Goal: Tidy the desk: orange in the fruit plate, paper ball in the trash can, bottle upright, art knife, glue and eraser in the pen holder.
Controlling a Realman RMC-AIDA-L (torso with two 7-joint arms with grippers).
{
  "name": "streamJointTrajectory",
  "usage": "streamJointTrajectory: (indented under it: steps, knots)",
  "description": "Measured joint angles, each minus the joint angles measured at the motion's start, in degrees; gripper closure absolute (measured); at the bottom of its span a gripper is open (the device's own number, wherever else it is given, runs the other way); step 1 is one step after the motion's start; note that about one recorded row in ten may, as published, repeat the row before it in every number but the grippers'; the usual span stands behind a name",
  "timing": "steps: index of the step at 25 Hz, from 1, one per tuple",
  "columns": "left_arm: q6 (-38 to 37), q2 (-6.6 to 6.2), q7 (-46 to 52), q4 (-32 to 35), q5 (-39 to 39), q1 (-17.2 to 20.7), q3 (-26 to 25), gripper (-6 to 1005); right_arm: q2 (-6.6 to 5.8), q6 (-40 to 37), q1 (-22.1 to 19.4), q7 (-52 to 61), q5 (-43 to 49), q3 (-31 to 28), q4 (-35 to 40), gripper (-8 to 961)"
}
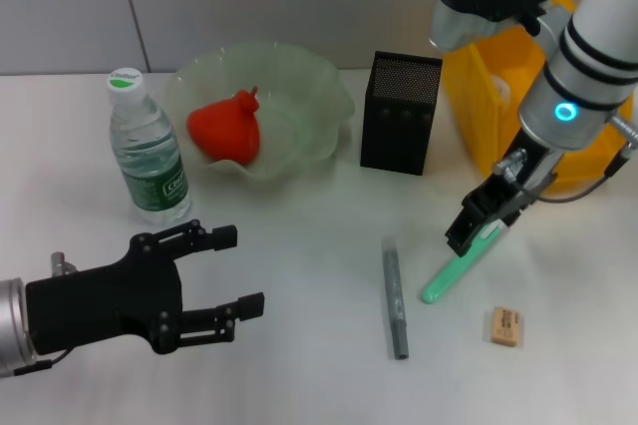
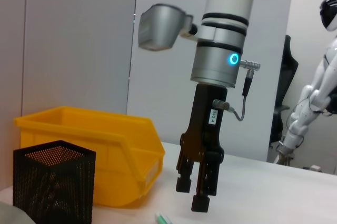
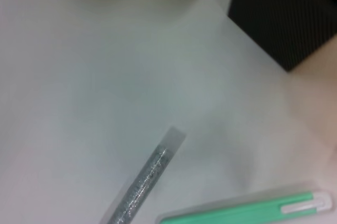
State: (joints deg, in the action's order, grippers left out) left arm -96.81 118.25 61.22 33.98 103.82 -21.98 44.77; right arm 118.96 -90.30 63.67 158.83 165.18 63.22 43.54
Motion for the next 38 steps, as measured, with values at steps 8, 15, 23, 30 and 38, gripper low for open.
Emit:
streamJointTrajectory:
  steps: [8, 15, 23, 30, 38]
  knots:
    - [-1.5, -0.04, -3.4, 0.0, 0.0, 0.8, -0.2, 153, -0.03, 4.1, 0.1, 8.3, 0.0, -0.6, -4.1, 163]
    - [-3.3, -0.04, -3.4, 0.0, 0.0, 0.9, -0.4, 153, -0.77, 9.2, -0.4, 10.4, -0.1, -9.9, -10.4, 163]
    - [-4.4, 0.00, -3.4, 0.0, -0.7, 1.0, -1.4, 153, -1.18, 11.3, -1.0, 10.5, 0.0, -11.6, -11.6, 163]
    - [-4.7, 0.01, -3.4, 0.0, -1.6, 1.1, -1.4, 153, -0.71, 11.0, 0.7, 10.6, 1.9, -10.3, -12.2, 163]
    - [-5.7, -0.04, -4.0, 0.1, -1.9, 1.7, -1.5, 153, -0.25, 11.4, 1.2, 10.7, 2.0, -9.1, -12.5, 163]
